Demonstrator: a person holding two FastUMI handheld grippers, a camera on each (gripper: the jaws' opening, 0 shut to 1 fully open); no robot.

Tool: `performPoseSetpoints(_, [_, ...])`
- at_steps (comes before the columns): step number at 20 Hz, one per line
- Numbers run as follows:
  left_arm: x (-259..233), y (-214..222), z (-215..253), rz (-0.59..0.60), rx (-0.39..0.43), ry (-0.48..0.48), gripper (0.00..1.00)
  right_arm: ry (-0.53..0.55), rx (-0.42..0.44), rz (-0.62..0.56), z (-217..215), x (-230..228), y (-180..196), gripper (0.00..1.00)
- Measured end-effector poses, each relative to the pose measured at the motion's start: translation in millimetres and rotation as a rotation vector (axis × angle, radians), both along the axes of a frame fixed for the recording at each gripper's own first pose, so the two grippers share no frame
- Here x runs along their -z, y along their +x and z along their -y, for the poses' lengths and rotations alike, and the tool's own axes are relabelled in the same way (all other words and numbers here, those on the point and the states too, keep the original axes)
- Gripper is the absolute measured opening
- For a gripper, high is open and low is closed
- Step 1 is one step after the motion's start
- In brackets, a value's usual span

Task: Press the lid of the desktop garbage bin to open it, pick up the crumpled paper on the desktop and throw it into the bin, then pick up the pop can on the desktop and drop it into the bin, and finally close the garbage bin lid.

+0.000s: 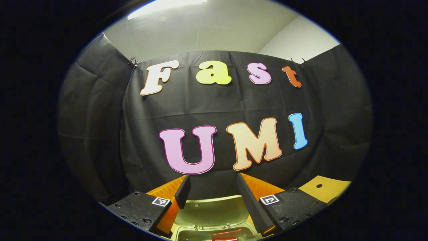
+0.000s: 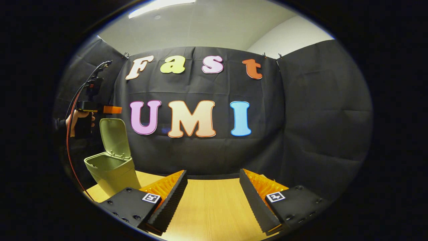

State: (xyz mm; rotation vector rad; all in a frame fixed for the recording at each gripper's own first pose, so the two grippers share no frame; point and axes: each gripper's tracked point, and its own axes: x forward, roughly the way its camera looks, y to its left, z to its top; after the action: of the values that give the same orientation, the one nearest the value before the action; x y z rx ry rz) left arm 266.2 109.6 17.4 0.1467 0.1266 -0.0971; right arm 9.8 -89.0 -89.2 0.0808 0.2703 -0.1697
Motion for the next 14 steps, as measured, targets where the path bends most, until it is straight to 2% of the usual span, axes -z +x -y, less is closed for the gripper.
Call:
performPoseSetpoints(4, [16.8, 15.8, -14.4, -0.050, -0.009, 0.003, 0.84, -0.003, 0.021, -0.006, 4.7, 0.0, -2.2, 0.99])
performPoseSetpoints(6, [19.7, 19.8, -20.4, -0.062, -0.015, -0.003, 0.81, -0.003, 0.028, -0.003, 5.2, -0.4, -0.3, 0.99])
performPoseSetpoints(12, [43.3, 25.7, -38.4, -0.156, -0.060, -0.084, 0.84, -0.002, 0.021, -0.021, 4.3, 7.2, 2.4, 0.99])
performPoseSetpoints(14, [45.9, 25.8, -35.0, -0.178, -0.045, -0.068, 0.80, -0.001, 0.015, -0.023, 3.7, 8.4, 6.3, 0.99])
